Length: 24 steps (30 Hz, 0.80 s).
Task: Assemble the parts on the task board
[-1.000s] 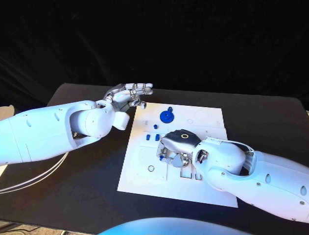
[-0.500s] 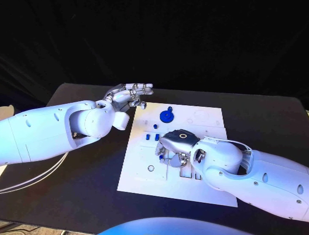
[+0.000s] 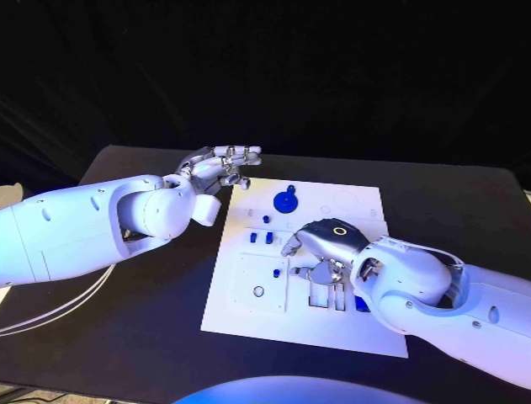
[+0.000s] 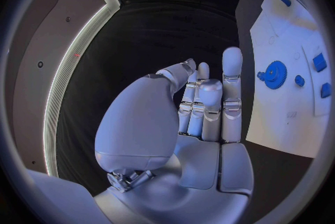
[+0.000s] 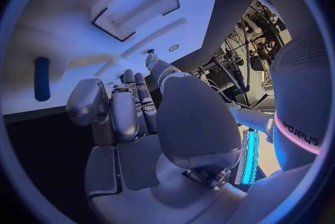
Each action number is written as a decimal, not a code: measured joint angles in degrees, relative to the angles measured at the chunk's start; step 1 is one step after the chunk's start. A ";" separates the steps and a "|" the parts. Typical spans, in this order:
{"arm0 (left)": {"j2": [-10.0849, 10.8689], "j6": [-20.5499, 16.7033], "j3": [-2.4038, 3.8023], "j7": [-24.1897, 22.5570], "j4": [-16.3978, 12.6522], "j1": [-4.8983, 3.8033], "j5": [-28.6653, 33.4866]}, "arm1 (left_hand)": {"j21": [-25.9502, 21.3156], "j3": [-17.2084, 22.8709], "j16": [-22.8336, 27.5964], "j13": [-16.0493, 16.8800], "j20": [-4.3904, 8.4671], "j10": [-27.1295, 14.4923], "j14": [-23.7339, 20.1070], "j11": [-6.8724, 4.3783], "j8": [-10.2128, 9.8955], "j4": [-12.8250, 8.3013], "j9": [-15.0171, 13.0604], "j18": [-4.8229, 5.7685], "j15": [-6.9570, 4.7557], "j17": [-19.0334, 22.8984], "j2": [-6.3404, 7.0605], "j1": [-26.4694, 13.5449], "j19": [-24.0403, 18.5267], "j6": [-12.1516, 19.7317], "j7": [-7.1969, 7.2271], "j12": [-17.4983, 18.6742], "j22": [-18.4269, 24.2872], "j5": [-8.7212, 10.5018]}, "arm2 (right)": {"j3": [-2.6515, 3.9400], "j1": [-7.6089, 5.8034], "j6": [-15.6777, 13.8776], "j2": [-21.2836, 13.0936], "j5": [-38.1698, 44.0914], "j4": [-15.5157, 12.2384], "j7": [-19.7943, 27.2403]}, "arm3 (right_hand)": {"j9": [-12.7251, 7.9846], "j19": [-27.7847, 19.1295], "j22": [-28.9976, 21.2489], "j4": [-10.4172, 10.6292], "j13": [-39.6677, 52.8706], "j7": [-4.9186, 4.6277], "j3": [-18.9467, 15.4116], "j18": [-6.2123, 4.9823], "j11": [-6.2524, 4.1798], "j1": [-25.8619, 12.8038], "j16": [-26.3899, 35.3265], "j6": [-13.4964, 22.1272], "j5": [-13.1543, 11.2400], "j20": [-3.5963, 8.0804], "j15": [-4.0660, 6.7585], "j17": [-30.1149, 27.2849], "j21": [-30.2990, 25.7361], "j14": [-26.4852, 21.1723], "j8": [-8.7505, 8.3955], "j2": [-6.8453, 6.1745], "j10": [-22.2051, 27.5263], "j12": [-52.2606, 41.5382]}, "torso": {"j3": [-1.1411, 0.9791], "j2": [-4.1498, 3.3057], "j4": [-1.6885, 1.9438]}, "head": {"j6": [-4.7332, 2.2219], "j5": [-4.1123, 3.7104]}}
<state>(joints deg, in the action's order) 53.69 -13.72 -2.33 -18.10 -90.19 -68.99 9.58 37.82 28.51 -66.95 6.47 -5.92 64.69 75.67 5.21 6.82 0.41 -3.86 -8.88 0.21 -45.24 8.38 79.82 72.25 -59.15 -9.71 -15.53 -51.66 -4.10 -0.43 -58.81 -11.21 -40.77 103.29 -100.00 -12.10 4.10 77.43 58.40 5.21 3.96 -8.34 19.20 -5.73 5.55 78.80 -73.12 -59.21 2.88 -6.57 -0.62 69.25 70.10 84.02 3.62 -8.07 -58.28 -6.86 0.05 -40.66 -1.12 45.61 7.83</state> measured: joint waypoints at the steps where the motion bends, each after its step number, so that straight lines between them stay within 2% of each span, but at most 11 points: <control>1: 0.03 0.01 0.00 0.02 0.00 0.00 0.00 | 0.00 0.00 0.00 0.00 0.00 0.00 0.00 0.00 0.00 0.00 0.00 0.00 0.00 0.00 0.00 0.00 0.00 0.00 0.00 0.00 0.00 0.00 | 0.14 -0.13 -0.36 -0.90 -0.21 -0.59 0.07 | 0.05 0.17 0.00 0.09 0.00 0.01 -0.09 0.00 0.00 0.00 0.00 -0.25 0.00 0.17 0.00 -0.07 0.00 0.00 0.00 0.00 -0.44 -0.35 | 0.01 0.01 0.00 | -0.02 -0.05; 7: 0.21 0.10 0.00 0.13 -0.02 0.00 0.00 | 0.00 0.00 0.00 0.00 0.00 0.00 0.00 0.00 0.00 0.00 0.00 0.00 0.00 0.00 0.00 0.00 0.00 0.00 0.00 0.00 0.00 0.00 | 1.01 -1.60 -1.90 -6.88 -2.12 -3.41 0.32 | 0.11 0.32 -0.05 0.07 0.00 0.26 -0.24 0.00 -0.31 0.23 0.22 -0.88 0.00 0.32 0.00 -0.25 -0.21 0.00 0.00 0.23 -1.53 -1.07 | 0.03 0.05 -0.08 | -0.31 -0.46; 9: 0.24 0.12 0.00 0.14 -0.02 0.00 0.00 | -0.22 -0.12 0.00 0.00 0.00 0.00 0.00 0.00 0.00 -0.12 0.00 0.00 0.00 0.10 0.00 0.00 0.00 0.00 0.00 0.00 0.07 0.00 | 1.16 -2.09 -2.07 -8.30 -2.57 -3.48 0.30 | 0.11 0.44 -0.13 0.10 -0.05 0.29 -0.55 0.00 -0.31 0.51 0.23 -0.85 0.00 0.43 0.00 -0.39 -0.21 0.00 0.00 -0.06 -1.53 -1.07 | 0.03 0.06 -0.12 | -0.46 -0.62; 12: 0.24 0.17 0.00 0.17 -0.02 0.00 0.00 | -0.33 -0.16 0.00 -0.01 0.00 0.00 0.00 0.00 0.00 -0.16 0.00 0.00 0.00 0.13 0.00 0.00 0.00 0.00 0.00 0.00 0.08 0.00 | 1.31 -2.74 -2.08 -10.10 -3.09 -2.96 0.09 | 0.09 0.44 -0.19 0.17 -0.27 0.88 -1.25 0.00 -0.32 0.80 0.23 -0.65 0.00 0.43 0.00 -0.43 -0.20 0.00 0.00 -0.38 -1.48 -1.07 | 0.05 0.14 -0.20 | -0.61 -0.83; 15: 0.19 0.22 0.00 0.19 -0.03 0.00 -0.02 | -0.34 -0.16 0.00 -0.01 0.00 0.00 0.00 0.00 0.00 -0.16 0.00 0.00 0.00 0.12 0.00 0.00 0.00 0.00 0.00 0.00 0.08 0.00 | 1.36 -3.02 -1.82 -11.39 -3.32 -2.41 -0.17 | -0.01 0.75 -0.03 0.12 -0.32 1.63 -1.78 0.00 -0.75 0.98 0.23 -0.38 0.00 0.74 0.45 -0.23 -0.20 0.01 0.00 -0.99 -0.46 -1.07 | 0.07 0.21 -0.22 | -0.70 -0.98; 22: 0.12 0.37 -0.01 0.23 -0.11 0.00 -0.30 | -0.33 -0.16 0.00 0.00 0.00 0.00 0.00 0.00 0.00 -0.16 0.00 0.00 0.00 0.12 0.00 0.00 0.00 0.00 0.00 0.00 0.08 0.00 | 1.37 -2.99 -1.16 -11.70 -2.94 -1.15 -0.72 | -0.02 0.75 0.03 0.01 -0.32 1.64 -1.89 0.00 -0.94 0.98 0.23 -0.38 0.00 0.74 0.45 -0.20 -0.20 0.00 0.00 -0.99 -0.28 -1.07 | 0.03 0.26 -0.24 | -0.90 -1.03; 24: 0.07 0.41 -0.01 0.24 -0.11 0.00 -0.38 | -0.33 -0.16 0.00 0.05 0.00 0.00 0.00 0.00 0.00 -0.16 0.00 0.00 0.00 0.12 0.00 0.00 0.00 0.00 0.00 0.00 0.08 0.00 | 1.37 -2.96 -1.15 -11.37 -2.65 -0.71 -0.87 | -0.02 0.75 -0.14 0.01 -0.32 1.64 -1.88 0.00 -0.94 0.98 0.23 -0.38 0.00 0.74 0.78 -0.34 -0.20 -0.07 0.00 -0.99 -0.28 -1.07 | 0.03 0.26 -0.24 | -1.01 -1.03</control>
<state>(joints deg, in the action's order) 53.76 -13.31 -2.34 -17.87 -90.30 -68.98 9.21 37.48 28.34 -66.95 6.51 -5.92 64.70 75.67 5.21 6.82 0.25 -3.87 -8.88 0.21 -45.12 8.38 79.82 72.25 -59.16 -9.70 -15.53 -51.58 -4.10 0.94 -61.77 -12.36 -52.13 100.64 -100.71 -12.97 4.08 78.18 58.26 5.22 3.65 -6.71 17.32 -5.74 4.62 79.78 -72.90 -59.59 2.88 -5.83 0.15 68.91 69.90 83.95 3.62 -9.06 -58.55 -7.93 0.09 -40.40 -1.36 44.60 6.80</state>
